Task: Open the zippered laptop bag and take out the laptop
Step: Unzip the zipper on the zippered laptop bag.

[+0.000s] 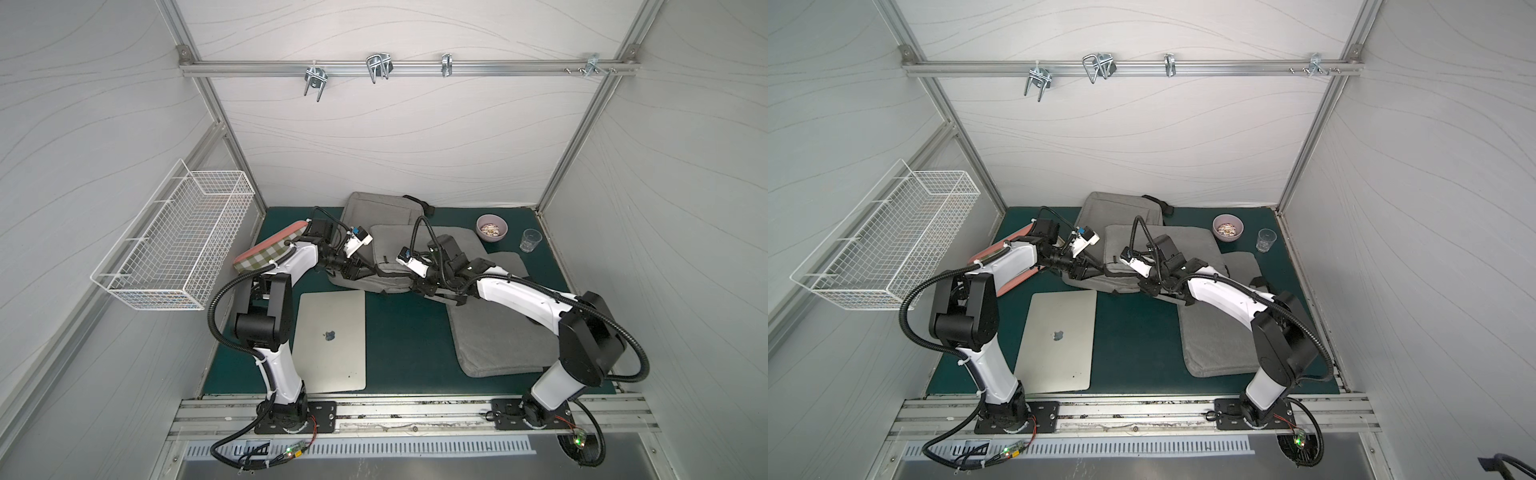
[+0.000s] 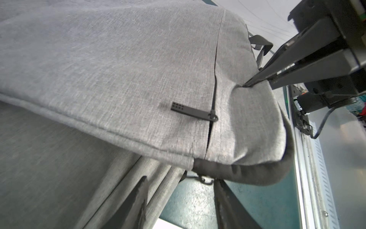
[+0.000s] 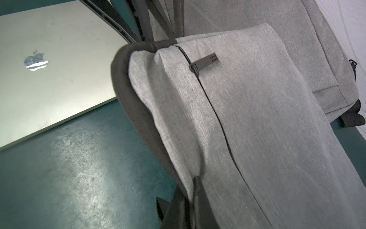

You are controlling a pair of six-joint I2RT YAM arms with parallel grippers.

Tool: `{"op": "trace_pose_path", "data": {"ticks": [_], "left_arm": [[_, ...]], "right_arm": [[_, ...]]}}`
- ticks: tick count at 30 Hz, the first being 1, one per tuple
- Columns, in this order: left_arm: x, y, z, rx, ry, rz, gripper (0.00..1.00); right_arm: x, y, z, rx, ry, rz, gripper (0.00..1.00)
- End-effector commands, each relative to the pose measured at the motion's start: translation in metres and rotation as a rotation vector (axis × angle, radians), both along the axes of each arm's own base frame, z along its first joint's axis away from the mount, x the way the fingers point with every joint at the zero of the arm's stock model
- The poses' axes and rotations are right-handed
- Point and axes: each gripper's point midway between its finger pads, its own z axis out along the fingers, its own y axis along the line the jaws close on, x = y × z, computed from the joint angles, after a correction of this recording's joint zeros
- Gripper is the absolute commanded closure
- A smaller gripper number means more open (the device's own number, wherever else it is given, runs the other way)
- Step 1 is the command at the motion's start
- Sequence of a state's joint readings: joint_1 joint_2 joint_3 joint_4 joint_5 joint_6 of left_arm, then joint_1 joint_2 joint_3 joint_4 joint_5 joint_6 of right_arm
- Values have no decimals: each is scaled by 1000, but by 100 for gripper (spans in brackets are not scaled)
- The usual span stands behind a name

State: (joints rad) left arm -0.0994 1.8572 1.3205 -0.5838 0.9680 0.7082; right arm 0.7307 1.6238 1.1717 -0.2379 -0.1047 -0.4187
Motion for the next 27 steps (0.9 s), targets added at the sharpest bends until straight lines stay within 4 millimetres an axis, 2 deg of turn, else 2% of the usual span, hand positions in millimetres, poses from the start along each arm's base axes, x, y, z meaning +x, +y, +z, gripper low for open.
{"op": "trace_pose_path", "data": {"ticks": [1,5,9,18,23,27], "left_arm": [[6,-10,15,-57,-38,-59,51],[3,-19,14,-44,-23,-95,55],[1,-25,21,-94,-13,-100,60],[2,-30,26,-141,11,-113,63],[1,-30,25,-133,15,-118,65],[0,-30,26,-141,18,-119,74]], "right_arm": [[-1,6,46,118,-23,12,98],[-2,6,51,128,-22,16,99],[-1,5,53,138,-13,10,99],[4,3,65,218,32,-12,100],[10,4,77,263,38,-32,100],[12,7,82,275,37,-28,100]]}}
